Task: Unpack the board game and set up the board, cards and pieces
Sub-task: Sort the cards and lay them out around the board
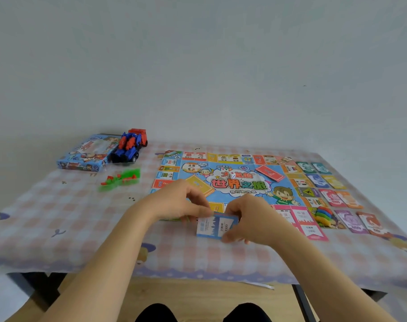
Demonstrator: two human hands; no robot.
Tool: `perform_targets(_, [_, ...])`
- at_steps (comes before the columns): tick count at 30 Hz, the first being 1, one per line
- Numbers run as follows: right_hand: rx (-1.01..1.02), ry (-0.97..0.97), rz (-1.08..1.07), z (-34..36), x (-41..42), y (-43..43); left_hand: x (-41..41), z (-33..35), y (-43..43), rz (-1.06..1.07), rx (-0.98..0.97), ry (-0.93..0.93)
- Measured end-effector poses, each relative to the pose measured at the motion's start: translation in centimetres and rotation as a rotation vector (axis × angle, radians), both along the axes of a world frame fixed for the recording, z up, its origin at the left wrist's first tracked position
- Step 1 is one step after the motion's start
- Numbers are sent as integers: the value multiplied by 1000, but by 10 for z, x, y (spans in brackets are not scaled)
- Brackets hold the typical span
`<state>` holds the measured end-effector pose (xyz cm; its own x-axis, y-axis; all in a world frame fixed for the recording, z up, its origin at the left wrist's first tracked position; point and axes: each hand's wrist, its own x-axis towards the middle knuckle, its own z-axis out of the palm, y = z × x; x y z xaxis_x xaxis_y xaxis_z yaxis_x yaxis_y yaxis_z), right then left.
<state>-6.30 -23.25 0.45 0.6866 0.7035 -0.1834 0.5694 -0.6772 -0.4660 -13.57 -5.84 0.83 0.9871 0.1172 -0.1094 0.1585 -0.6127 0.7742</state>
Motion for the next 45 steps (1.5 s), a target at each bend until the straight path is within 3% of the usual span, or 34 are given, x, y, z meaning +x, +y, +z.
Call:
perform_targets(8, [111, -29, -21, 10, 2, -1, 5, -2, 0, 13, -14, -32])
perform_targets(11, [420, -28, -179, 14, 9, -1, 10, 2, 3, 159, -115, -209])
perform_targets(14, [687, 74, -301, 17, 12, 4, 15, 3, 3, 227, -291, -241])
perform_targets(20, [454, -4, -219, 2, 11, 2, 15, 1, -1, 87, -7, -238])
perform_targets(24, [514, 76, -222, 7, 14, -3, 13, 11, -3, 7, 223, -167])
perform_targets(32, [372, 128, -175, -4, 6, -2, 8, 8, -11, -43, 172, -78])
perform_targets(36, [412, 102, -191, -4, 8, 0, 10, 4, -7, 3, 109, -110])
perform_targets(40, [469, 211, -220, 3, 14, 1, 12, 7, -5, 75, -84, -168])
perform_targets(45, [552, 301, -245, 9, 20, 10, 14, 8, 0, 213, -106, -260])
